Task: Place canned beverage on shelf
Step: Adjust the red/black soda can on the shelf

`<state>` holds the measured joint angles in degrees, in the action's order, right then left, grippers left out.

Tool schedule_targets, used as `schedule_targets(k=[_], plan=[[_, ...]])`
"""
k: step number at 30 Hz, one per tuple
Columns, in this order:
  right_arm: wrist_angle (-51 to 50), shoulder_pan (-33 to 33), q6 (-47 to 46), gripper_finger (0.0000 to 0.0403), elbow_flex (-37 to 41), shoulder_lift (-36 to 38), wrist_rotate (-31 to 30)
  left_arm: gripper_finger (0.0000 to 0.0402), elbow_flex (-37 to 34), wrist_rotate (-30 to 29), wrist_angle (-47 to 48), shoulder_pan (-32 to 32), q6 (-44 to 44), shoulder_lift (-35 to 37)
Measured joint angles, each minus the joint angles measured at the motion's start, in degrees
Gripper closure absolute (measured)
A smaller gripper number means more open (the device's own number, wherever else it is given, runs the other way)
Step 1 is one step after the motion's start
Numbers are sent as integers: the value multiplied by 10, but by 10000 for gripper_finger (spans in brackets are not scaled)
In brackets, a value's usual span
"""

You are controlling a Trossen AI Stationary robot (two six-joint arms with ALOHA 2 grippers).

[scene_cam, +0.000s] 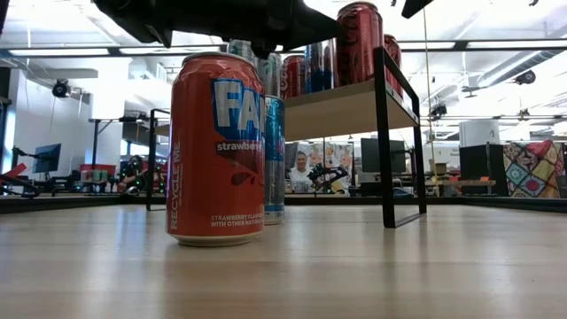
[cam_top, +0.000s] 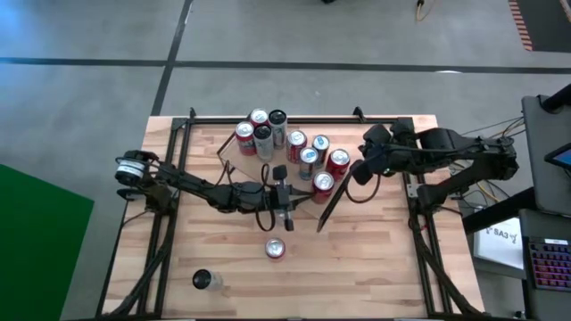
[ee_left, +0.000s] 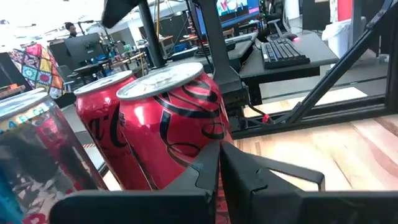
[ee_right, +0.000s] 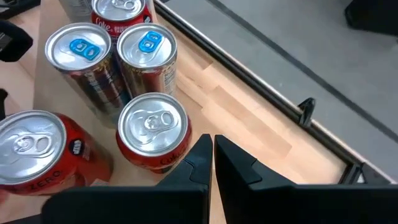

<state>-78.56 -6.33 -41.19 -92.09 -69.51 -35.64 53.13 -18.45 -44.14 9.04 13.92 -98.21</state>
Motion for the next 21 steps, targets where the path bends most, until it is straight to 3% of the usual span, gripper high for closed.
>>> schedule_targets(k=[6,12,21], plan=[[-1,0,-24,394,1,-4,36,402,4,-19,0,-4,-24,0],[-12,6,-47,394,2,-3,29,402,3,-20,4,3,-23,0],[-27,59,-11,394,5,-3,33,402,0,-20,43,34,38,48]])
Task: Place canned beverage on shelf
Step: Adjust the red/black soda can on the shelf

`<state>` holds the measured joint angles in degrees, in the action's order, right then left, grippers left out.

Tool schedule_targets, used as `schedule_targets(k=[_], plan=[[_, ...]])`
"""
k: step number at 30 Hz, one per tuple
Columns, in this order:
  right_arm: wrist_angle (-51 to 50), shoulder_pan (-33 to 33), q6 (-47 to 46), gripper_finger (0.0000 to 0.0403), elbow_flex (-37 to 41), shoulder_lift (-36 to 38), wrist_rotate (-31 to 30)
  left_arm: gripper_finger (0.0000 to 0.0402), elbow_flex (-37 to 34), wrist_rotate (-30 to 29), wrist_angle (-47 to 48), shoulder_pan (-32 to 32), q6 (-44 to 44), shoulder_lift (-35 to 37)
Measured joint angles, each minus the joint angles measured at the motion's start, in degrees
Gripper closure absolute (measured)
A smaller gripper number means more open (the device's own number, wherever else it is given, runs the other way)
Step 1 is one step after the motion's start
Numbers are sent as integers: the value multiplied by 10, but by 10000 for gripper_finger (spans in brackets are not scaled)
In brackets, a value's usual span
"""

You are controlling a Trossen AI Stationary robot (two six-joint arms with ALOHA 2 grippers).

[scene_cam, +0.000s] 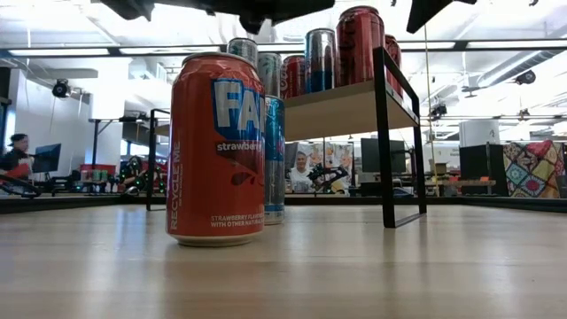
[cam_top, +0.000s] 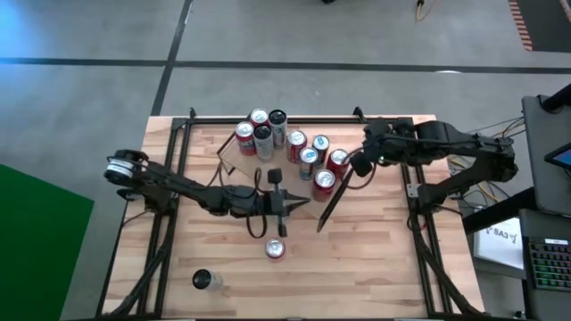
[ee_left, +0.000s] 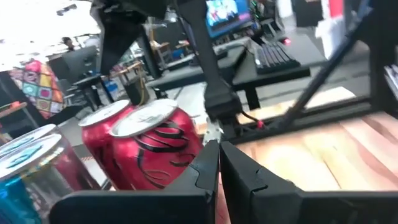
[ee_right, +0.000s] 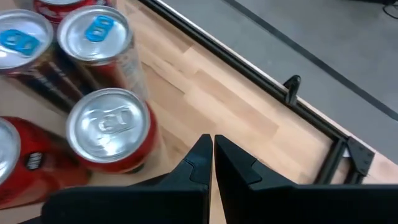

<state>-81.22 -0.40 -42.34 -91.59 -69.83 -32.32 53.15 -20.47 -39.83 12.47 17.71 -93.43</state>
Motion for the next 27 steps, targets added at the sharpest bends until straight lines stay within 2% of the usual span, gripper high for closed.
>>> schedule_targets(k=[4,11,17,27], plan=[[0,25,32,394,1,0,17,402,0,0,41,5,9,14],[2,39,52,394,31,13,38,402,0,0,45,5,11,15],[50,38,59,394,111,59,39,402,0,0,46,5,11,15],[212,38,73,394,262,144,38,402,0,0,44,5,-4,12]])
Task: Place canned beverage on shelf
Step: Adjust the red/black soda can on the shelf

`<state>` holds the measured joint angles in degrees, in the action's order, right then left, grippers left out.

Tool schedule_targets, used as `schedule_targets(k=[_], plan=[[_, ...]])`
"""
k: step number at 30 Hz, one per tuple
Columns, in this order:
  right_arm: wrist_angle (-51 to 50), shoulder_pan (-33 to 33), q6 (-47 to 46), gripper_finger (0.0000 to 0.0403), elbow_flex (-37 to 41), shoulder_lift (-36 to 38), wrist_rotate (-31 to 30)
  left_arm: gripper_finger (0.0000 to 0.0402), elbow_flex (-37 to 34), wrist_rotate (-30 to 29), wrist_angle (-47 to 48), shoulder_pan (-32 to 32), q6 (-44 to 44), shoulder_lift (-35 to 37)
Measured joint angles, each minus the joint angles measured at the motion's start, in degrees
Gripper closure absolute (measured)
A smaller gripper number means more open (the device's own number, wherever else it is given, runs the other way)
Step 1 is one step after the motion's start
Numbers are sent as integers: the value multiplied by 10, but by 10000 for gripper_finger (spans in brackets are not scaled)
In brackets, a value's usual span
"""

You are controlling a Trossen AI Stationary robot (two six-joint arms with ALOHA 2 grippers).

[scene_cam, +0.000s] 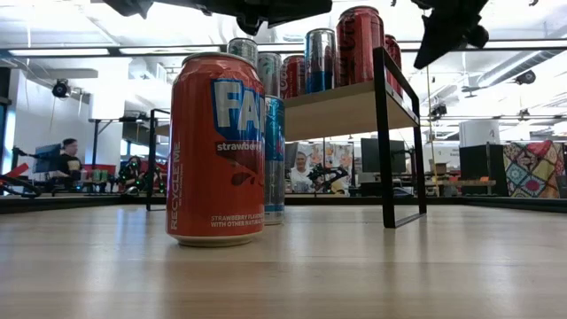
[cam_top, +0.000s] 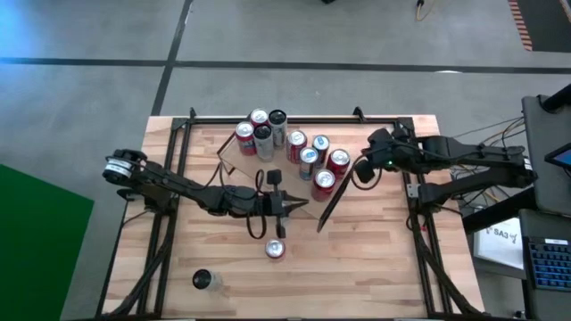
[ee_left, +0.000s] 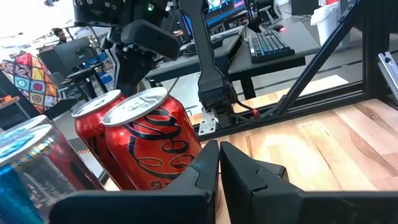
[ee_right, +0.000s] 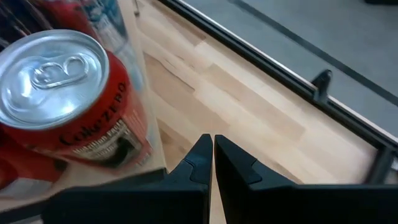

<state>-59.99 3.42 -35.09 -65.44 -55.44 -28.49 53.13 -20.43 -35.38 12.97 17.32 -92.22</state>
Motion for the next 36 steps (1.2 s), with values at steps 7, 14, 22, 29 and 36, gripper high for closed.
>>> schedule_targets(k=[7,14,22,29,36], plan=[[119,5,48,394,71,28,0,402,2,0,0,0,-3,-11],[203,7,118,394,98,29,2,402,3,0,-1,0,-3,-12],[246,8,154,394,98,27,56,402,3,0,-1,0,0,-14],[251,8,167,394,98,22,80,402,3,0,-1,0,2,-14],[248,12,193,394,98,19,63,402,3,0,-1,0,2,-14]])
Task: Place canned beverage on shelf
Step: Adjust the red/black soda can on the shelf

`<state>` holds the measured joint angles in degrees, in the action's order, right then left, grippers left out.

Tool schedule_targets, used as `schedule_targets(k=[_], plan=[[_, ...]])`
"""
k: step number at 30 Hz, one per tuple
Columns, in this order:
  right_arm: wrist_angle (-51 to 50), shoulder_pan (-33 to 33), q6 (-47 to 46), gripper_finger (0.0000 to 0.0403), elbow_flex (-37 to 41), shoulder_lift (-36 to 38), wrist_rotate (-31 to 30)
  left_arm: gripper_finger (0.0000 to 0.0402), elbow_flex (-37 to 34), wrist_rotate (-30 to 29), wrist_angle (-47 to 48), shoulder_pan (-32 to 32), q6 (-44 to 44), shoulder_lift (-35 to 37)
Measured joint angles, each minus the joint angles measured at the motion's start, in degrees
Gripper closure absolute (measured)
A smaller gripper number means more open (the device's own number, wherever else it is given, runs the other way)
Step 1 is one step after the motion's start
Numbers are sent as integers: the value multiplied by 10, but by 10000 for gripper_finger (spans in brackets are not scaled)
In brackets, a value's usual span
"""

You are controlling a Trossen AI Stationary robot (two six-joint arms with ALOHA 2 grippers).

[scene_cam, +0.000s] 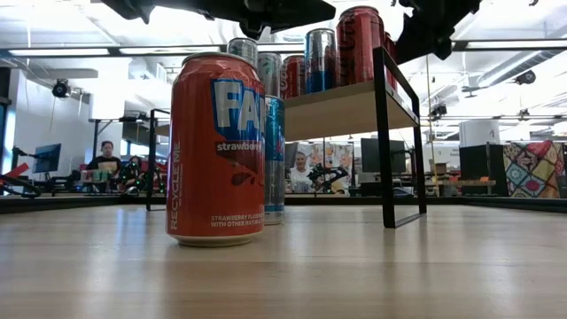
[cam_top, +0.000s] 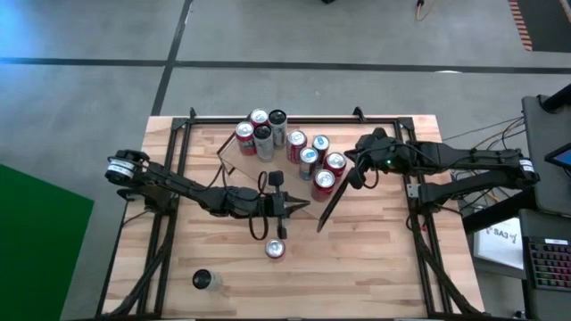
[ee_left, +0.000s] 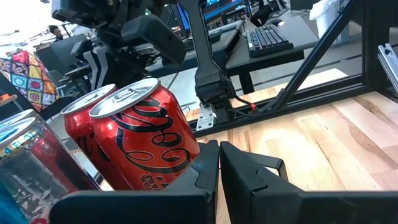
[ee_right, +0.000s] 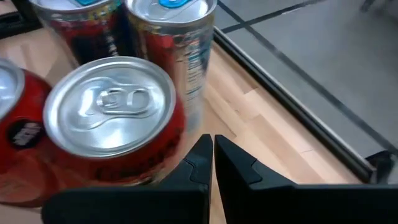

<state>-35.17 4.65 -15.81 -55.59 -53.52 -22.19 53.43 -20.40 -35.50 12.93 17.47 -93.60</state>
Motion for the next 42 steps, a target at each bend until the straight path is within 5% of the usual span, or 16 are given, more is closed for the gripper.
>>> schedule_targets(k=[7,22,42], plan=[[8,36,52,394,0,0,9,402,0,0,0,0,3,0],[78,85,134,394,0,-6,195,402,0,0,1,0,15,0],[91,84,124,394,0,-38,251,402,0,-1,1,0,28,1]])
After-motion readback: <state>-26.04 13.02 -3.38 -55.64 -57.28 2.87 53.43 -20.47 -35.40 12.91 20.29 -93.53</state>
